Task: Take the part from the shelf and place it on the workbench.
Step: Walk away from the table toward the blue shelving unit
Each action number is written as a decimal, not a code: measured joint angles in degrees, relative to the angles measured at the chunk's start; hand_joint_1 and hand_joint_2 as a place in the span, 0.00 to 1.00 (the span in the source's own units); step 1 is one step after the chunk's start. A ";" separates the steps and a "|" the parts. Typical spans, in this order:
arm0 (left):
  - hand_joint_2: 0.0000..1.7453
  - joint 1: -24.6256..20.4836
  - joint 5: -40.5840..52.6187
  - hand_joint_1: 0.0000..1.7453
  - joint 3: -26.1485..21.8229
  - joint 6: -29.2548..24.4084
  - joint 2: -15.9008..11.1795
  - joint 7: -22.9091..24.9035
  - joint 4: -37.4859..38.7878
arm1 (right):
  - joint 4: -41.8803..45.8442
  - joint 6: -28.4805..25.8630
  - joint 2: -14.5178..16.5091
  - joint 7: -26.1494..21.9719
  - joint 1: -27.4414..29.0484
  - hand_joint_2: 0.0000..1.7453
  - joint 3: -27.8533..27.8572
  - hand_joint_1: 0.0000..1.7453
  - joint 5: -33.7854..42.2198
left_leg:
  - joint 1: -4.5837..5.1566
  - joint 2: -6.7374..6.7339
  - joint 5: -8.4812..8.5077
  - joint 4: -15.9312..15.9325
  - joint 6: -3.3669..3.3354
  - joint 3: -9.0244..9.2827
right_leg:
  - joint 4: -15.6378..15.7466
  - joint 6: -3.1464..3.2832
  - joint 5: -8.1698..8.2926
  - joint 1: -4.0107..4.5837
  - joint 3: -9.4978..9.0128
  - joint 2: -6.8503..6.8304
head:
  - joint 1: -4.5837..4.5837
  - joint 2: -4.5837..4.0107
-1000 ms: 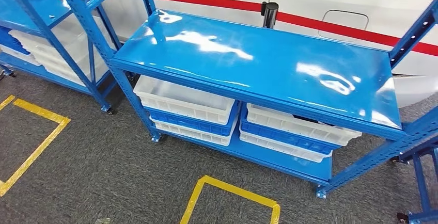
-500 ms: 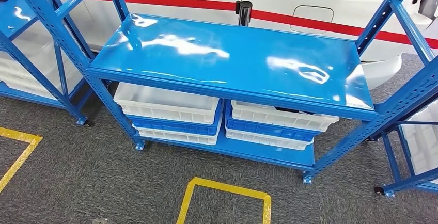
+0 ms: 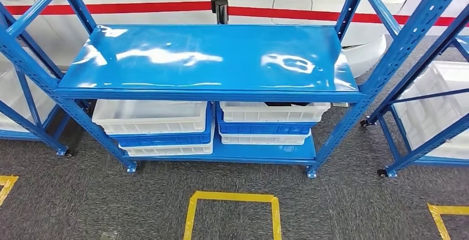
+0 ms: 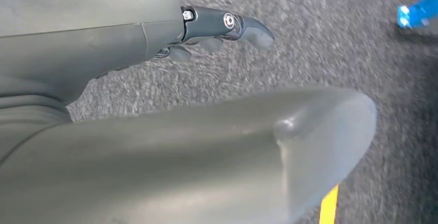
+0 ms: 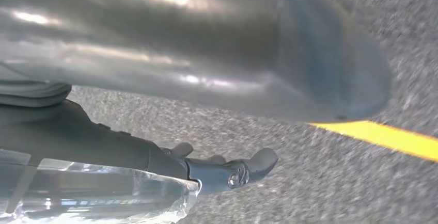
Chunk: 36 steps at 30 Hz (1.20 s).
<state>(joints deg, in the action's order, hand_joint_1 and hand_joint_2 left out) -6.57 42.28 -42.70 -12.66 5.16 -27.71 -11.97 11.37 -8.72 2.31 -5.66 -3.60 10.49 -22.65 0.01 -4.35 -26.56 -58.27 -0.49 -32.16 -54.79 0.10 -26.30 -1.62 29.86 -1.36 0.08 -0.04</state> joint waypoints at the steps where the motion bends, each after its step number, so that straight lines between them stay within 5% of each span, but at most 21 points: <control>1: 0.00 0.01 0.01 0.00 0.01 -0.02 0.02 0.00 -0.01 | 0.00 0.04 0.01 0.03 -0.07 0.00 0.00 0.00 -0.05 | -0.25 1.72 -2.02 -2.86 0.43 -1.17 | 0.01 0.34 0.25 -0.21 -0.04 0.54 | -0.07 0.00; 3: 0.00 0.11 0.01 0.00 0.02 -0.14 0.03 0.04 0.00 | 0.00 0.04 0.07 0.09 -0.22 0.00 -0.01 0.00 -0.28 | -0.54 4.03 -6.43 -10.89 0.92 -4.55 | -0.05 0.70 0.53 -0.10 0.23 1.54 | -0.24 0.00; 5: 0.00 0.20 -0.15 0.00 0.01 -0.43 0.02 0.23 0.01 | 0.00 -0.75 0.12 0.20 -0.10 0.00 -0.07 0.00 -0.87 | -0.68 4.36 -7.27 -15.03 1.03 -6.37 | -0.09 0.73 0.56 -0.02 0.26 2.37 | -0.26 0.00; 6: 0.00 0.22 -0.27 0.00 0.01 -0.57 0.02 0.47 0.02 | 0.00 -1.38 0.13 0.25 -0.02 0.00 -0.14 0.00 -1.16 | -0.76 4.36 -5.88 -13.63 0.98 -5.69 | -0.10 0.71 0.56 -0.01 0.15 2.76 | -0.27 0.00; 8: 0.00 0.21 -0.48 0.00 -0.01 -0.63 0.01 1.07 0.02 | 0.00 -2.44 0.14 0.37 -0.02 0.00 -0.37 0.00 -1.56 | -0.92 4.74 -1.59 -5.73 0.60 -1.86 | -0.10 0.65 0.55 0.00 -0.10 3.41 | -0.27 0.00; 10: 0.00 0.13 -0.51 0.00 -0.01 -0.48 0.01 1.67 0.02 | 0.00 -2.84 0.16 0.53 -0.15 0.00 -0.53 0.00 -1.67 | -0.76 5.31 0.77 0.49 0.08 1.08 | -0.16 0.23 0.58 0.31 0.02 3.80 | -0.25 0.00; 14: 0.00 0.01 -0.32 0.00 -0.01 -0.34 0.05 2.17 0.02 | 0.00 -2.92 0.23 0.63 0.09 0.00 -0.59 0.00 -1.58 | -0.45 5.13 1.59 2.40 -1.43 1.31 | -0.36 -1.23 0.60 0.61 0.88 3.65 | -0.20 0.00; 16: 0.00 -0.05 -0.20 0.00 -0.01 -0.29 0.13 2.20 0.01 | 0.00 -2.89 0.18 0.54 0.15 0.00 -0.59 0.00 -1.44 | -0.55 4.64 2.42 3.46 -2.46 1.39 | -4.02 -0.97 -1.50 0.78 2.94 2.86 | -0.01 -0.01; 18: 0.50 -0.07 -0.13 0.00 -0.01 -0.22 0.18 2.25 0.01 | 0.00 -2.83 0.15 0.49 0.21 0.00 -0.59 0.00 -1.39 | -0.30 4.19 2.76 3.64 -2.91 1.02 | -11.70 -0.33 -5.06 0.62 6.73 2.25 | 0.18 -0.01; 20: 1.00 -0.07 0.02 0.00 -0.01 -0.11 0.20 2.27 0.02 | -0.01 -2.76 0.10 0.48 0.48 0.00 -0.59 0.00 -1.34 | -0.07 3.82 2.93 3.54 -2.90 0.59 | -16.69 -0.64 -6.70 0.47 8.96 2.07 | 0.21 -0.01; 22: 1.00 -0.08 0.19 0.00 0.01 -0.03 0.23 2.28 0.02 | -0.02 -2.78 0.02 0.47 0.70 0.00 -0.59 0.00 -1.34 | -0.01 3.62 3.03 3.22 -2.73 0.23 | -12.77 -1.68 -4.92 0.40 6.48 1.86 | 0.23 0.00; 24: 1.00 -0.15 0.25 0.00 0.03 0.01 0.28 2.29 0.02 | -0.01 -2.84 -0.05 0.44 0.69 0.50 -0.59 0.00 -1.37 | 0.13 3.47 2.88 2.49 -2.30 -0.14 | -4.36 -2.18 -2.35 0.43 1.82 1.32 | 0.25 0.00; 26: 1.00 -0.24 0.27 0.00 0.04 0.10 0.29 2.29 0.01 | -0.01 -2.83 -0.07 0.37 0.63 1.00 -0.59 0.00 -1.37 | 0.35 3.40 2.50 1.81 -1.70 -0.42 | -0.43 -1.69 -1.27 0.50 -0.09 1.08 | 0.11 0.00; 31: 1.00 0.23 -0.40 0.00 0.97 0.72 0.21 2.70 -0.09 | 0.05 -2.14 -0.08 0.32 1.04 1.00 -0.69 0.00 -0.77 | 0.11 3.44 2.57 1.65 -2.73 -0.59 | -0.43 -0.75 -0.71 0.72 -0.15 1.26 | -0.04 0.00; 35: 0.00 1.66 -4.55 0.00 4.64 1.87 -0.22 5.09 -0.67 | 0.53 -0.97 -0.13 0.65 2.23 0.00 -1.31 0.00 1.59 | -0.23 3.49 3.06 1.74 -2.36 -0.66 | -0.47 -0.36 -0.46 1.05 -0.22 1.29 | -0.04 0.00; 36: 0.00 2.05 -5.75 0.00 5.59 2.19 -0.39 5.77 -0.87 | 0.70 -0.69 -0.15 0.77 2.54 0.00 -1.46 0.00 2.22 | -0.27 3.51 3.08 1.77 -2.34 -0.67 | -0.47 -0.31 -0.44 1.11 -0.18 1.29 | -0.04 0.00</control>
<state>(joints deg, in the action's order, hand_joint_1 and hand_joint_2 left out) -4.52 36.53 -37.12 -10.47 4.78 -21.95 -12.85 12.07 -9.41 2.16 -4.89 -1.06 9.03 -20.43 -0.26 -0.84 -23.47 -56.51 -2.84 -32.84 -55.26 -0.21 -26.74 -0.51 29.68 -0.06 0.04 -0.04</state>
